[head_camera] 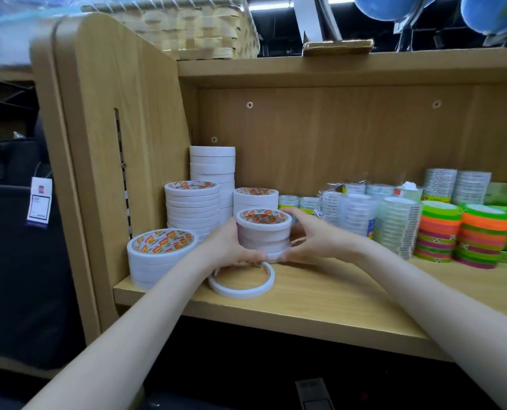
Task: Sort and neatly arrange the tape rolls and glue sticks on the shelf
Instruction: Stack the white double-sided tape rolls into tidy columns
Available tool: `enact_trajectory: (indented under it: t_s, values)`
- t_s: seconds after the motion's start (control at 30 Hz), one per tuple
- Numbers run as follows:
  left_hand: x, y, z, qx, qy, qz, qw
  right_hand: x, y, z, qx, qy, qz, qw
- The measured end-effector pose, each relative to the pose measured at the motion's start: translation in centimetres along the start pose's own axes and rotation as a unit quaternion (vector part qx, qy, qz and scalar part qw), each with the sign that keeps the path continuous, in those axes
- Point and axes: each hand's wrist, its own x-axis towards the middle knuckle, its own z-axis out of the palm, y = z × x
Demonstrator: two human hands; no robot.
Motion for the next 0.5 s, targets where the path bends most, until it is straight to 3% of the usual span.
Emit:
enact_trajectory:
  t_s: [0.2, 0.37, 0.43, 0.5]
  values:
    - [0.2, 0.1, 0.1, 0.033, -0.003, -0.03, 0.999, 0.0, 0.5, 0.0, -0.039, 0.036, -0.004, 0.999]
    - [-1.4, 0.9, -0.9, -0.02, 0.023, -0.031, 0.999, -4.1, -1.7, -0.6, -0.073, 0.196, -0.086, 0.974]
    - [-2.6, 1.1, -1.5, -0.028, 0.043, -0.011, 0.999, -6.1, -2.1, -0.1, -0.07, 0.136, -0.112, 0.982]
    - [-3.7, 1.3, -1.9, -0.018, 0.061, 0.003, 0.998, -7.1, -2.4, 1.0, -0.099, 0.023, -0.12, 0.988]
